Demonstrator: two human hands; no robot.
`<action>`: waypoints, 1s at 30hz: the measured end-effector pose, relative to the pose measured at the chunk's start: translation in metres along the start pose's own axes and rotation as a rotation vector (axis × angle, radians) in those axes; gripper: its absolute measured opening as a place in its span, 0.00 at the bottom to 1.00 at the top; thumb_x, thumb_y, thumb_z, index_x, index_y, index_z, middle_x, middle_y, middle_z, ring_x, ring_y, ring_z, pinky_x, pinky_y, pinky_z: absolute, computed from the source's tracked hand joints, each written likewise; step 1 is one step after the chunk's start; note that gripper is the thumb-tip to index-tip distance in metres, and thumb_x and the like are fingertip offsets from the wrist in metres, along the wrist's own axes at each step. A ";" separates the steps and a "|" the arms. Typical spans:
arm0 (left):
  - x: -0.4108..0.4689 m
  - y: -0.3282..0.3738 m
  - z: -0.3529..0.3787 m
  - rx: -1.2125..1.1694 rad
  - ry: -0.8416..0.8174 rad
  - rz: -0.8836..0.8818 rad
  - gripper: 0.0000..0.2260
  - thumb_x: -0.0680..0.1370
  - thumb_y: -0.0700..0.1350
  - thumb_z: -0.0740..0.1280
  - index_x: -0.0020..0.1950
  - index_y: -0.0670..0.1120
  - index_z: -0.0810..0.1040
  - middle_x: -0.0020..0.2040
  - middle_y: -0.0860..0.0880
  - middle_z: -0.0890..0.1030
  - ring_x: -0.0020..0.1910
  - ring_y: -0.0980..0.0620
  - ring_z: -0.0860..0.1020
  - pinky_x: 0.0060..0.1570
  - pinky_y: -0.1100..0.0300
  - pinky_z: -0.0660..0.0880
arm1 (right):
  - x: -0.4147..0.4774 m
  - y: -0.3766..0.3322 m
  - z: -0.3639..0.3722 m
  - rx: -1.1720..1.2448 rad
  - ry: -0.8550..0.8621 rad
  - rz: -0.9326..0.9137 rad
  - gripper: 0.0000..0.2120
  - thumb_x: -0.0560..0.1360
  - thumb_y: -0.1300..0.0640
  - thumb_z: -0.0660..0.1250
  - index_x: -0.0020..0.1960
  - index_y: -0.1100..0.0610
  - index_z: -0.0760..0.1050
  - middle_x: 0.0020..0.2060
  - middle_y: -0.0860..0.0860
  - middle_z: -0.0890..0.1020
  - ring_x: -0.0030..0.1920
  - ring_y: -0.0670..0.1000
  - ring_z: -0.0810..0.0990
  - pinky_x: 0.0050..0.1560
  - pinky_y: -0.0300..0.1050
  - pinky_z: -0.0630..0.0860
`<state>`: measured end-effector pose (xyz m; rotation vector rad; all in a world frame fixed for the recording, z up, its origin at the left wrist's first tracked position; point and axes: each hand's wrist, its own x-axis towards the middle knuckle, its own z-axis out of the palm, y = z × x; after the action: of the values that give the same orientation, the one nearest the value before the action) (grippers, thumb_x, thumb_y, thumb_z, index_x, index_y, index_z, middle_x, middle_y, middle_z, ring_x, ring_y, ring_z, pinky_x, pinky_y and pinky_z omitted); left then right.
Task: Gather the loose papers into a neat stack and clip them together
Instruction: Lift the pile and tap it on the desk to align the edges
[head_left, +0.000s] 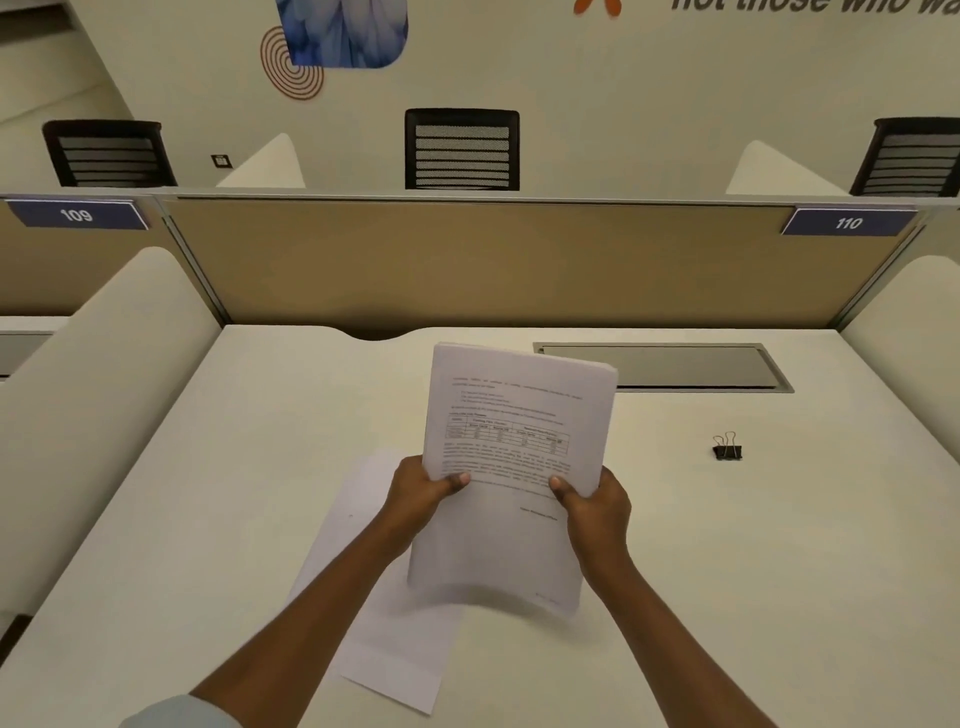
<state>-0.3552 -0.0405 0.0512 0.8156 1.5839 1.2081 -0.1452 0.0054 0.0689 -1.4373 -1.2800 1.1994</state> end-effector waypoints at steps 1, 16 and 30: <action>0.000 0.000 -0.007 0.009 0.005 -0.017 0.12 0.71 0.43 0.76 0.53 0.49 0.82 0.52 0.48 0.85 0.48 0.46 0.84 0.49 0.47 0.82 | -0.003 -0.001 0.006 -0.012 -0.018 0.019 0.11 0.72 0.61 0.71 0.53 0.56 0.75 0.46 0.50 0.81 0.45 0.52 0.81 0.39 0.37 0.77; -0.016 -0.060 -0.083 0.679 0.140 -0.231 0.16 0.71 0.46 0.74 0.56 0.44 0.79 0.53 0.46 0.83 0.49 0.44 0.81 0.47 0.55 0.78 | -0.062 0.044 0.110 -0.606 -0.144 0.408 0.16 0.75 0.51 0.68 0.57 0.60 0.72 0.58 0.57 0.70 0.63 0.58 0.65 0.55 0.56 0.73; -0.011 -0.075 -0.078 1.133 0.163 -0.403 0.25 0.73 0.57 0.70 0.64 0.46 0.71 0.62 0.42 0.69 0.62 0.42 0.68 0.58 0.48 0.70 | -0.064 0.066 0.128 -0.540 -0.127 0.422 0.14 0.74 0.57 0.67 0.57 0.63 0.72 0.58 0.60 0.71 0.58 0.60 0.72 0.57 0.50 0.76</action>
<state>-0.4221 -0.0971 -0.0122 0.9945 2.4275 -0.0093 -0.2605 -0.0660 -0.0110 -2.1326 -1.5093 1.2853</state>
